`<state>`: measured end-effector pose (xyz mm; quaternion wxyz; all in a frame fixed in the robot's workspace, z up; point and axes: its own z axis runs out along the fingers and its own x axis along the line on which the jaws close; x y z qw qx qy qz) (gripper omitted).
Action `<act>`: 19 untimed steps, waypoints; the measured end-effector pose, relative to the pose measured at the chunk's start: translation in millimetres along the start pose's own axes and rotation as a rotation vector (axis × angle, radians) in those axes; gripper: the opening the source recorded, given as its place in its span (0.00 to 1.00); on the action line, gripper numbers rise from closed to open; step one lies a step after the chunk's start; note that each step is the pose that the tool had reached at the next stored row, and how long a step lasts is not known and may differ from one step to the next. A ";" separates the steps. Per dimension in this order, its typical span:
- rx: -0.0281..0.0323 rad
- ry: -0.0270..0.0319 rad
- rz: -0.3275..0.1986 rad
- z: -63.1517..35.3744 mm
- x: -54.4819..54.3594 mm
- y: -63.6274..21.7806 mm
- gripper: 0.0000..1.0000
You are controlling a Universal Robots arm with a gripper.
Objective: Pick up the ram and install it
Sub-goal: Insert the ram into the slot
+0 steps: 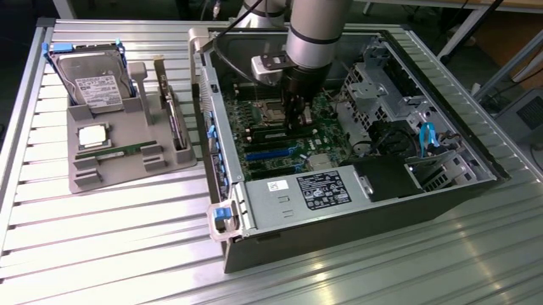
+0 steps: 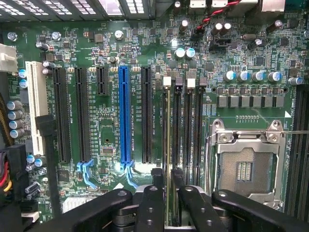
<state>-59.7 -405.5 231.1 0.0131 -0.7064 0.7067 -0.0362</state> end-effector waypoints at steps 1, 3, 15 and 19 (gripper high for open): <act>0.0002 -0.0003 0.000 -3.7 0.1 -0.3 0.20; 0.0002 -0.0002 0.000 -14.5 0.5 -1.0 0.20; -0.0111 -0.0003 0.000 -46.4 -1.2 -40.0 0.10; -0.0248 -0.0001 -0.001 -44.9 -2.0 -79.4 0.10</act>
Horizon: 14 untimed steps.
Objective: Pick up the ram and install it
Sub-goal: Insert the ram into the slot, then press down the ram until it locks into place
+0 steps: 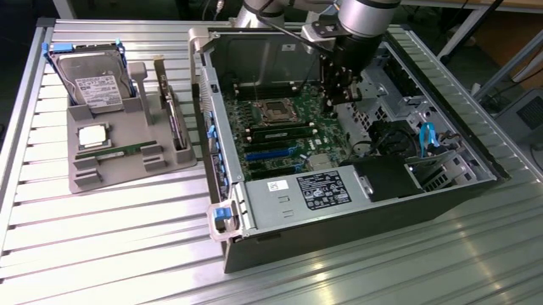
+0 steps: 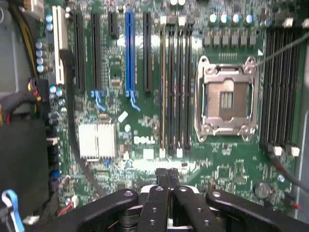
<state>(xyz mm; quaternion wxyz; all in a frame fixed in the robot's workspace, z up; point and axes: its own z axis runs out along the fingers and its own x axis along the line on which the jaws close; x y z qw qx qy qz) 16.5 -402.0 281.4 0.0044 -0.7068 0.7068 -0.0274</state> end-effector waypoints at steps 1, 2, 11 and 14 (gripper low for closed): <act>0.0001 -0.0001 0.000 0.1 0.0 -0.2 0.10; 0.0001 -0.0002 0.000 0.1 0.0 -0.2 0.10; -0.0054 0.0087 0.015 1.9 -1.0 -0.6 0.10; -0.0057 0.0082 0.021 1.5 -1.0 9.7 0.10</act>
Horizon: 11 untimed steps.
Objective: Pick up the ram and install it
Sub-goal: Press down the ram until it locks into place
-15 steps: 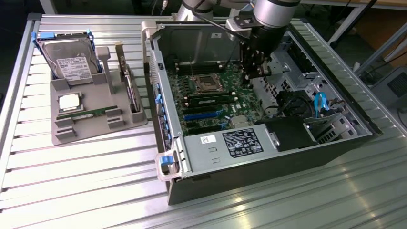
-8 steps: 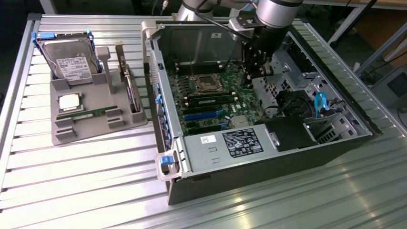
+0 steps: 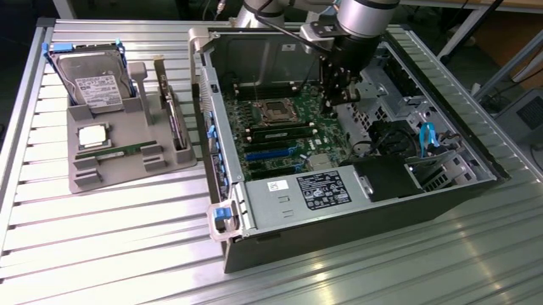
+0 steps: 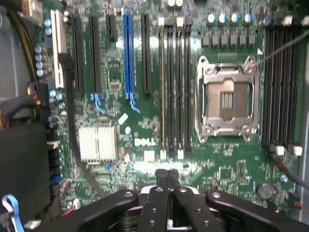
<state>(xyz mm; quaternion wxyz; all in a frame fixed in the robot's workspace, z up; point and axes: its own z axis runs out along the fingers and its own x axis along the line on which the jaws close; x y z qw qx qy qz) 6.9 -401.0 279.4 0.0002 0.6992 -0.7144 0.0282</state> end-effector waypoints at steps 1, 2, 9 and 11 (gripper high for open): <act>0.0001 -0.0002 0.000 -0.1 0.1 3.4 0.10; 0.0000 0.0000 0.000 -0.2 0.1 4.6 0.10; 0.0000 0.0003 0.000 2.7 6.4 4.6 0.10; -0.0001 0.0006 0.002 6.4 9.4 5.5 0.10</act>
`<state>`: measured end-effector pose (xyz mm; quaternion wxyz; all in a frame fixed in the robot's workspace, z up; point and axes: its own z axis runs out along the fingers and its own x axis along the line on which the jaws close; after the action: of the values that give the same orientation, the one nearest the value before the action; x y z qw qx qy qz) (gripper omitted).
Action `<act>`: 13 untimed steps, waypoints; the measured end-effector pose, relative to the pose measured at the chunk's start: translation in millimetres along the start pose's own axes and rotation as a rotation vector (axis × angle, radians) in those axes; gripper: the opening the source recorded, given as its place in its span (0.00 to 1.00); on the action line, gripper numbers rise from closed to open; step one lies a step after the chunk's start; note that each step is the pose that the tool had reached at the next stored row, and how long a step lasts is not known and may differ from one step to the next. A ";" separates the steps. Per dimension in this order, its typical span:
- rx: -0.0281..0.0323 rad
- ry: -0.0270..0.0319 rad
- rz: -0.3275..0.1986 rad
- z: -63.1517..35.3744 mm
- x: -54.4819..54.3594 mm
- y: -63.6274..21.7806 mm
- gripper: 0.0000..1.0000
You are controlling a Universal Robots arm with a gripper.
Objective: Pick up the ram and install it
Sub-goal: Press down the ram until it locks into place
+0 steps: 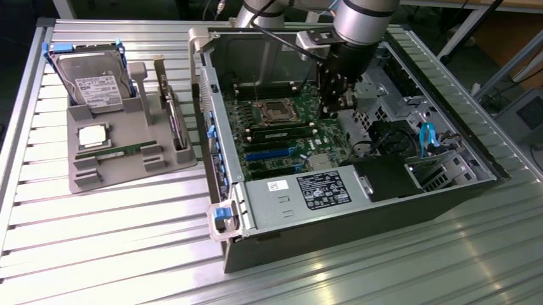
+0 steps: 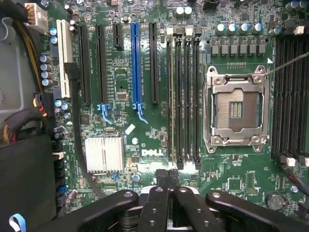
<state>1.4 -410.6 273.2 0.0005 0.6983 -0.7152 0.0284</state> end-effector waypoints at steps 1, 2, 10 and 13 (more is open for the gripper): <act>0.0000 0.0001 0.000 2.4 -1.1 0.7 0.10; 0.0001 0.0005 0.000 4.0 -6.9 1.0 0.10; 0.0000 0.0008 0.003 22.5 -9.8 5.0 0.10; 0.0000 0.0008 0.003 30.8 -10.2 5.3 0.10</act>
<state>-2.5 -401.6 241.7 0.0007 0.6973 -0.7162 0.0287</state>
